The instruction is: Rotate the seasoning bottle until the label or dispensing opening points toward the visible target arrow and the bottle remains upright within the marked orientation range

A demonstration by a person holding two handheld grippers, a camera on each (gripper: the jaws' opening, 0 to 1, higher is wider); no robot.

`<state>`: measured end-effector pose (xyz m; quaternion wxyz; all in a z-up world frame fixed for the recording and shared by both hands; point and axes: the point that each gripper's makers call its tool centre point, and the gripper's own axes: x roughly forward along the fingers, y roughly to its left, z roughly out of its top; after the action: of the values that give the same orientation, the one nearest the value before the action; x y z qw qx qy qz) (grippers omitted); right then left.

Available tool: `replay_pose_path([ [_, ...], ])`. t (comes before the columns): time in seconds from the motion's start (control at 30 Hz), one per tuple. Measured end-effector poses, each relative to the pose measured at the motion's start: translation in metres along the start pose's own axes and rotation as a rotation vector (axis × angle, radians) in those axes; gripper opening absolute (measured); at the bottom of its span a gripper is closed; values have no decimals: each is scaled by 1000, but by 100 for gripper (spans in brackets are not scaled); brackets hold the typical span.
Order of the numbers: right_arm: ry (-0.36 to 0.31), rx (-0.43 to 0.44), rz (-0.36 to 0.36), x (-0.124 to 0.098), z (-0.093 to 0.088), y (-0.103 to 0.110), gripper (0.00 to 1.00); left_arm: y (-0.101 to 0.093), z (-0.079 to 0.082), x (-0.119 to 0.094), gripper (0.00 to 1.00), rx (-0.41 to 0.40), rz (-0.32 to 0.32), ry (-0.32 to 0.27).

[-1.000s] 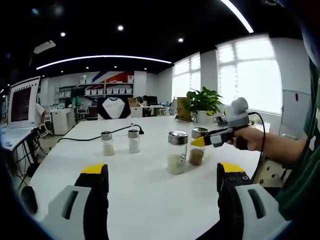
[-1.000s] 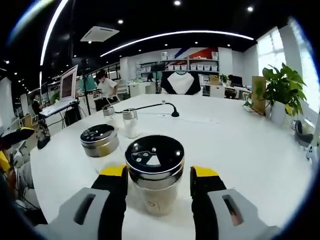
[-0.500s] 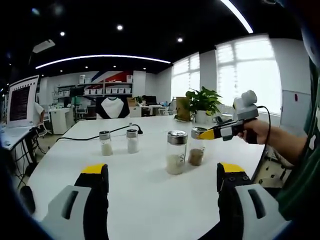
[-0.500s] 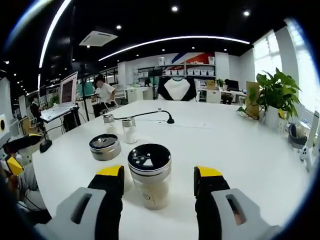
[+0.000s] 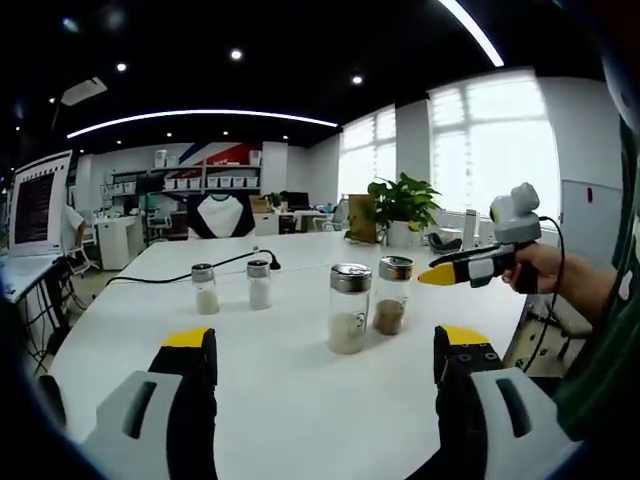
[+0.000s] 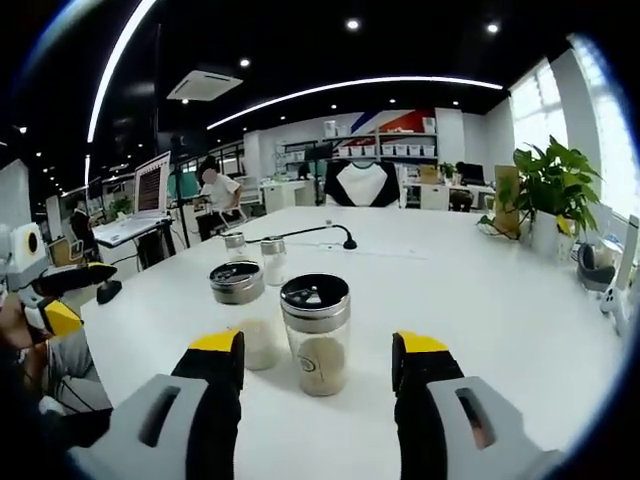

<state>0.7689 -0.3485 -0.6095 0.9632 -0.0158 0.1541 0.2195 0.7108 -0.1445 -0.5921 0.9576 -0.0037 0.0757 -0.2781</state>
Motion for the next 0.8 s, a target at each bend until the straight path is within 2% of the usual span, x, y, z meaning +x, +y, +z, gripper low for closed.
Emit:
replay_pose_path([
  [0.07,-20,-11,-47,-6,4,-7,62,-1,3,1,94,-5,-3,-10],
  [0.17,-47,-47,-71,-15,9,-5,65,-1,4,4,94,-3,-2,-13],
  [0.33,-64,-34,-47,-26,5,9,66,-1,6,8,94,-6,-7,-20],
  [0.5,-55,-69,-8,-31,-3,21,72,6,11,9,94,-9,10,-41],
  [0.6,-33,-128,-43,-34,-5,17,74,6,11,9,95,4,8,-37],
  [0.8,-39,-73,-48,-35,-4,17,82,2,6,9,95,-14,6,-29],
])
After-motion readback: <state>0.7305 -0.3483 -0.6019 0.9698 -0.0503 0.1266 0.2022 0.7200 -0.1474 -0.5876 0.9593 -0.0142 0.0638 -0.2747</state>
